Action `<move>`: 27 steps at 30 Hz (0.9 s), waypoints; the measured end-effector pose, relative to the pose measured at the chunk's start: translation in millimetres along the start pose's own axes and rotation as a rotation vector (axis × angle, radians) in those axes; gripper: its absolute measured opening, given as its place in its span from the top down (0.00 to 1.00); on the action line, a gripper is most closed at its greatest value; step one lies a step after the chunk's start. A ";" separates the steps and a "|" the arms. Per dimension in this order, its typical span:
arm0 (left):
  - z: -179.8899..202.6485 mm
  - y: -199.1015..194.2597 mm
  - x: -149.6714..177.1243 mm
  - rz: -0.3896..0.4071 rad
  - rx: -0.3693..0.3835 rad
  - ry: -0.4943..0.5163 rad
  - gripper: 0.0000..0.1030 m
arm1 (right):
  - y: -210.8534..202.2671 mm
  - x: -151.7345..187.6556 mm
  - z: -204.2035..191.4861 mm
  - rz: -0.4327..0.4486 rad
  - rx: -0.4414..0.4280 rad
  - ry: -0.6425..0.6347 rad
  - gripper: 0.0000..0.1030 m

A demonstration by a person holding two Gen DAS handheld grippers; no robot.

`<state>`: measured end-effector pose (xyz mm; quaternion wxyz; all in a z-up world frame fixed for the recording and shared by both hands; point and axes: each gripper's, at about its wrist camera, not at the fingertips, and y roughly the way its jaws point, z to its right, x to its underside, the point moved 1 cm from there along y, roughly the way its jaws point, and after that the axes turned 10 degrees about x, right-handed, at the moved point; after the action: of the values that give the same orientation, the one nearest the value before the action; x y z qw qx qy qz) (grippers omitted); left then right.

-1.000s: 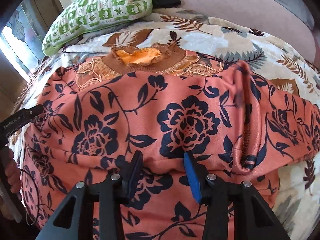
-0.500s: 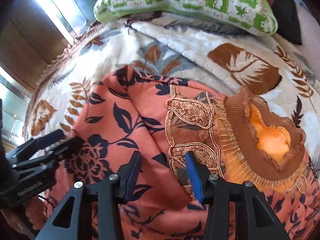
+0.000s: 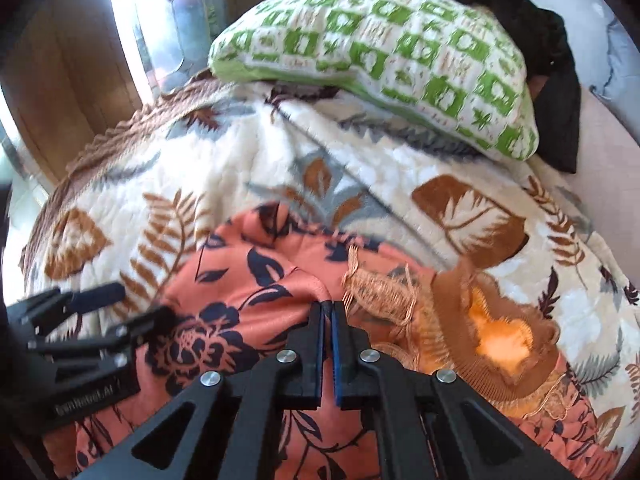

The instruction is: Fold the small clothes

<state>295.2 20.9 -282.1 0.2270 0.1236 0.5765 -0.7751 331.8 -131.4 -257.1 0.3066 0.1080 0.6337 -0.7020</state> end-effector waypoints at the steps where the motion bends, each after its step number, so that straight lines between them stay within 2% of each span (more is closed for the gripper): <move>1: 1.2 -0.8 -0.4 0.008 -0.005 0.003 0.34 | -0.3 -7.3 3.5 0.030 0.007 0.034 0.97; 3: 5.8 1.2 0.1 0.001 -0.002 0.023 0.34 | 5.3 -18.1 12.9 0.055 -0.009 0.108 0.97; 4: 8.7 4.1 0.8 -0.009 -0.011 0.040 0.34 | 15.4 -18.8 13.5 0.033 -0.009 0.127 0.96; 5: 10.2 7.1 1.9 -0.020 -0.027 0.055 0.34 | 27.4 -18.4 11.2 -0.018 -0.031 0.134 0.93; 7: 10.4 12.6 2.5 -0.041 -0.061 0.070 0.34 | 49.8 -9.8 11.8 -0.127 -0.089 0.170 0.93; 8: 8.3 13.4 1.5 -0.043 -0.068 0.068 0.34 | 52.6 -4.9 14.7 -0.147 -0.114 0.198 0.93; 11: -1.6 8.9 -3.0 -0.009 -0.137 0.050 0.34 | 22.6 11.5 40.5 -0.081 -0.215 0.322 0.93; 13: -6.4 3.9 -5.0 0.024 -0.200 0.041 0.34 | -9.8 31.9 69.0 -0.022 -0.219 0.391 0.93; 14: -6.4 0.7 -5.7 0.040 -0.197 0.037 0.34 | -27.5 46.3 85.5 0.009 -0.208 0.424 0.93; 15: -4.1 -2.9 -5.8 0.053 -0.182 0.036 0.34 | -45.0 64.8 105.4 0.035 -0.193 0.462 0.93; 16: 1.4 -7.6 -5.3 0.071 -0.164 0.044 0.34 | -60.0 85.3 125.4 0.046 -0.160 0.502 0.88; 18: 18.7 -19.6 -1.6 0.128 -0.112 0.081 0.34 | -86.4 131.9 171.1 0.057 -0.087 0.615 0.69; 19: 30.0 -25.2 1.1 0.156 -0.077 0.105 0.34 | -98.1 157.9 195.9 0.064 -0.055 0.698 0.39; 20: 41.7 -28.7 3.8 0.176 -0.037 0.133 0.34 | -110.2 187.6 221.9 0.083 -0.025 0.809 0.18; 22: 66.7 -28.5 11.1 0.190 0.016 0.205 0.31 | -132.7 246.7 273.1 0.167 0.015 1.045 0.17; 24: 88.4 -17.6 19.6 0.164 0.011 0.279 0.28 | -138.0 301.4 313.1 0.171 0.043 1.278 0.18; 27: 107.9 10.1 28.9 0.052 -0.010 0.348 0.28 | -116.3 369.7 356.4 0.170 -0.070 1.623 0.22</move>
<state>282.8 -90.0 -270.8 0.1440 0.2697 0.6074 -0.7332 58.7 -579.7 -299.2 -0.1922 0.6210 0.6695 -0.3595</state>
